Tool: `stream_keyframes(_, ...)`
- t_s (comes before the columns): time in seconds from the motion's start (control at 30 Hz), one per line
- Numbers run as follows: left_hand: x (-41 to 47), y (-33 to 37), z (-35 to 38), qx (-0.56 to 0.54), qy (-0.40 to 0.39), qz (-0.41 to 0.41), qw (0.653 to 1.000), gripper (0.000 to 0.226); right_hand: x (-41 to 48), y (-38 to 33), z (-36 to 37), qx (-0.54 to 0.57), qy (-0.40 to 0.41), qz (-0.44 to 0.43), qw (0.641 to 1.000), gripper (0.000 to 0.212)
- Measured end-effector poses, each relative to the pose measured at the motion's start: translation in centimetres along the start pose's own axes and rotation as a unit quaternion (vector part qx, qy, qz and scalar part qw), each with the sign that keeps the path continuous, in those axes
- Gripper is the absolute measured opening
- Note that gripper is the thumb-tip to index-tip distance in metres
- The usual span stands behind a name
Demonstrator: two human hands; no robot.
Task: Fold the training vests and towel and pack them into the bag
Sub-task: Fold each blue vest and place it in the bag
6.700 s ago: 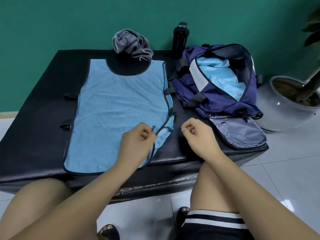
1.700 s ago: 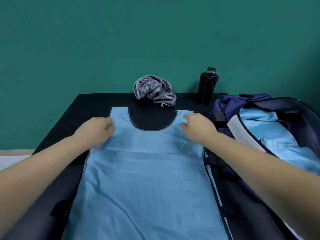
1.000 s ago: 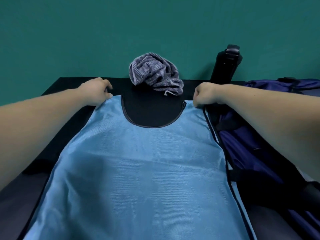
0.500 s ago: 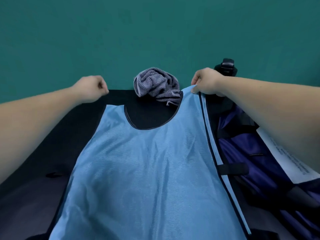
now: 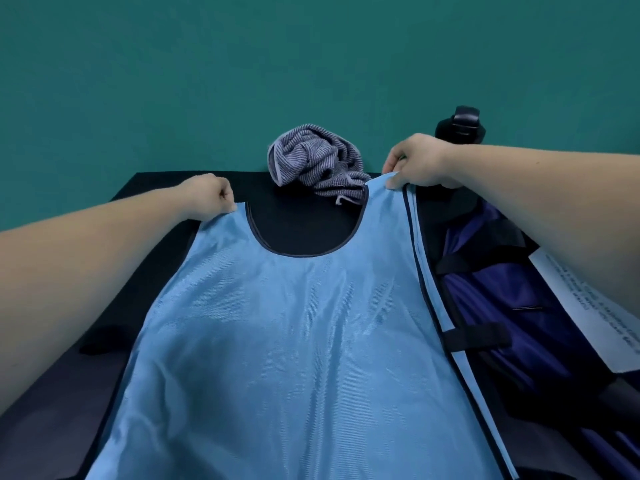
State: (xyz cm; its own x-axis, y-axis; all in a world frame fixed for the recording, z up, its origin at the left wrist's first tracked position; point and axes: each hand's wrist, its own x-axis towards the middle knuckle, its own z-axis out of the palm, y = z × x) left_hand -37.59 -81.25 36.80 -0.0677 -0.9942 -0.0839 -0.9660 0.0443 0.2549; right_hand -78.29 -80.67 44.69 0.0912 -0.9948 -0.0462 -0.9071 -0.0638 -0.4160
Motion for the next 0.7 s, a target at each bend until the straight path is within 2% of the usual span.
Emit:
stream_keyframes(0.07, -0.2, -0.1, -0.4, 0.005, 0.003, -0.007, 1.000, 0.013, 0.1, 0.1, 0.1, 0.001, 0.010, -0.002, 1.000, 0.015)
stream_keyframes(0.2, -1.0, -0.4, -3.0, -0.032, 0.122, -0.012, 0.992, 0.010, -0.1, -0.1, -1.1, 0.025, 0.061, -0.017, 0.998, 0.011)
stream_keyframes(0.3, -2.5, -0.3, -6.0, -0.063, 0.172, -0.006, 0.983, 0.011, -0.7, -0.6, -2.6, 0.057, 0.099, -0.033, 0.993, 0.011)
stream_keyframes(0.4, -5.0, 0.2, -9.0, -0.084, 0.192, 0.009, 0.978, 0.014, -2.2, -1.4, -4.1, 0.096, 0.113, -0.043, 0.988, 0.012)
stream_keyframes(0.7, -18.0, 3.1, -14.9, -0.103, 0.189, 0.052, 0.975, 0.015, -13.2, -3.3, -6.9, 0.157, 0.082, -0.103, 0.979, 0.008)
